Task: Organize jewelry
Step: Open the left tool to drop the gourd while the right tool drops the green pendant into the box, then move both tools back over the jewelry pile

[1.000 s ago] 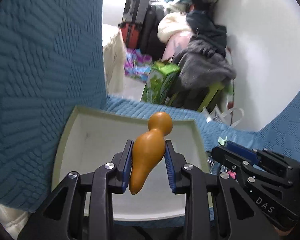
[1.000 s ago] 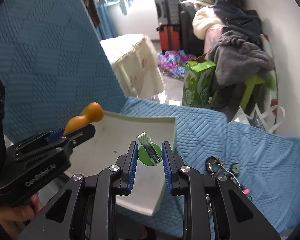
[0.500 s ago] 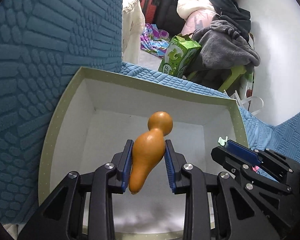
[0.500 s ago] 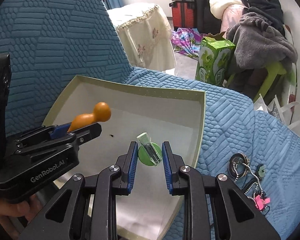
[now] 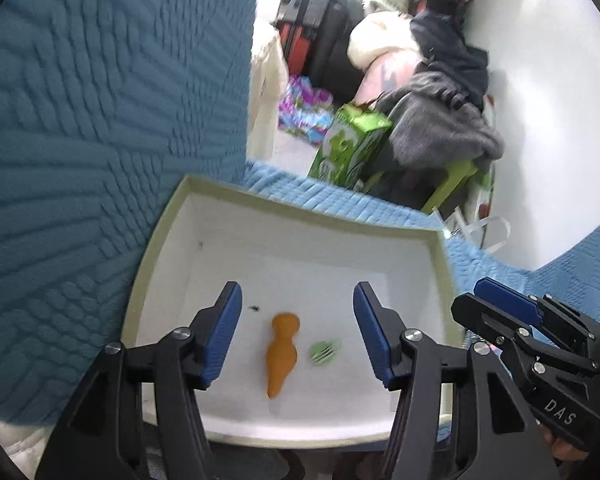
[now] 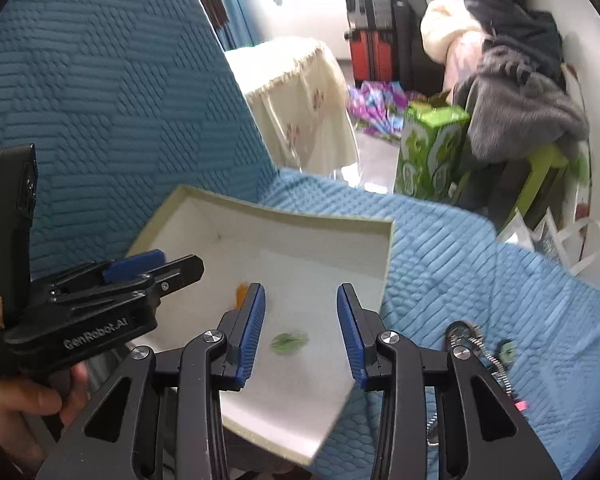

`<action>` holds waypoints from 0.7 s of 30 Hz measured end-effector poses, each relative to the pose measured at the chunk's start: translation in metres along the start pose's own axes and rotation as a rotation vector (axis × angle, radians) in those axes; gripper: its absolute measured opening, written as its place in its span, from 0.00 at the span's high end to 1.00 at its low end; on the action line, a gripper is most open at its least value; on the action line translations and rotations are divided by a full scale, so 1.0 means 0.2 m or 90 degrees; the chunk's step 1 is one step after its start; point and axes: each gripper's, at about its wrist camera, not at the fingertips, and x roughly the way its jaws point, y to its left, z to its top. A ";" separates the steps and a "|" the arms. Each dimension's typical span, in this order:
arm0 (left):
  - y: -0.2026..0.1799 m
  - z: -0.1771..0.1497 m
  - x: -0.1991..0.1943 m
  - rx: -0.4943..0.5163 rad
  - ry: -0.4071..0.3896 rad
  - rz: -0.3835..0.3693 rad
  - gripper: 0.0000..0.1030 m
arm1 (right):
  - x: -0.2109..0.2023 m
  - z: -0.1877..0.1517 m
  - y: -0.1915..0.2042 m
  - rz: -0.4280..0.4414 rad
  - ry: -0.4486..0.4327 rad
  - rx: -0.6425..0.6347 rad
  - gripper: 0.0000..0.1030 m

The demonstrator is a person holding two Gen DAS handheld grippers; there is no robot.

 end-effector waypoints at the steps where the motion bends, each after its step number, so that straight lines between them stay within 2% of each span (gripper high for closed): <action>1: -0.02 0.00 -0.03 0.006 -0.010 -0.002 0.43 | -0.05 0.00 0.00 -0.002 -0.010 -0.002 0.66; 10: -0.16 0.00 -0.30 0.023 -0.099 -0.032 0.43 | -0.39 -0.04 -0.05 -0.007 -0.087 0.001 0.66; 21: -0.38 -0.01 -0.43 0.063 -0.142 -0.071 0.43 | -0.62 -0.09 -0.17 -0.031 -0.141 0.008 0.65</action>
